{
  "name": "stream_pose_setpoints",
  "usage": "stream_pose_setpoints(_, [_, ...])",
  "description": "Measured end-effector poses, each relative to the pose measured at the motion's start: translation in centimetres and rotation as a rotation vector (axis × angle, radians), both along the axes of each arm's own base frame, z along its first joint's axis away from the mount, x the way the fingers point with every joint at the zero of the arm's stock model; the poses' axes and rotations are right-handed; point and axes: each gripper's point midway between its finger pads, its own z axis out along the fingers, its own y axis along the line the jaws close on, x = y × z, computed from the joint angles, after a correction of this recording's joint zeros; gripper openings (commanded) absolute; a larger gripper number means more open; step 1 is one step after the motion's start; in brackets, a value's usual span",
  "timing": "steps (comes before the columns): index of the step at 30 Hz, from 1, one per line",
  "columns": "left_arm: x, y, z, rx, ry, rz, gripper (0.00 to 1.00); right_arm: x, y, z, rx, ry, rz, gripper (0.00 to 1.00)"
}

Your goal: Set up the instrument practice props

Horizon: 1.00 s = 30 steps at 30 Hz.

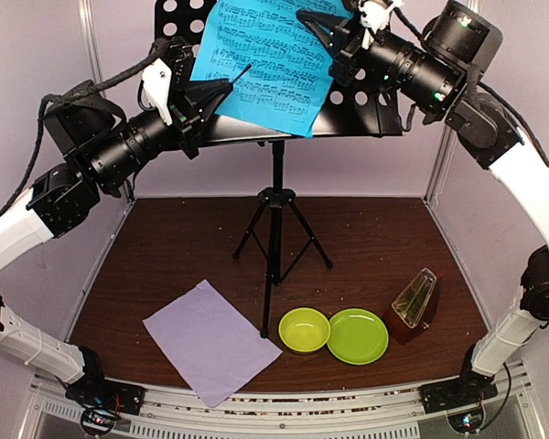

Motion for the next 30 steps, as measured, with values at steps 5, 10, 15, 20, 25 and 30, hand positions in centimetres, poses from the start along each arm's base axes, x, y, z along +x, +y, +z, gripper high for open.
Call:
stream_pose_setpoints(5, [-0.5,0.5,0.0,-0.003,-0.023,-0.003,0.0,-2.1,-2.8,1.9,0.055,-0.023,0.016,0.0])
stream_pose_setpoints(10, [-0.8,0.4,0.1,0.003,-0.036,-0.014,0.0,-2.9,-3.2,3.9,0.096,-0.064,0.042,0.0])
stream_pose_setpoints(15, [-0.8,0.4,0.1,0.006,-0.04,-0.018,0.0,-1.9,-0.4,2.6,0.056,-0.063,0.077,0.0])
stream_pose_setpoints(20, [-1.0,0.3,0.1,0.01,-0.045,-0.028,0.0,-0.7,2.8,-0.1,-0.019,-0.037,0.121,0.0])
stream_pose_setpoints(25, [-1.1,0.2,0.1,0.012,-0.048,-0.035,0.0,-0.7,3.7,-0.8,-0.053,-0.051,0.141,0.06])
stream_pose_setpoints(30, [-1.2,0.1,0.1,0.013,-0.049,-0.039,0.0,-1.0,3.7,-0.5,-0.046,-0.072,0.149,0.12])
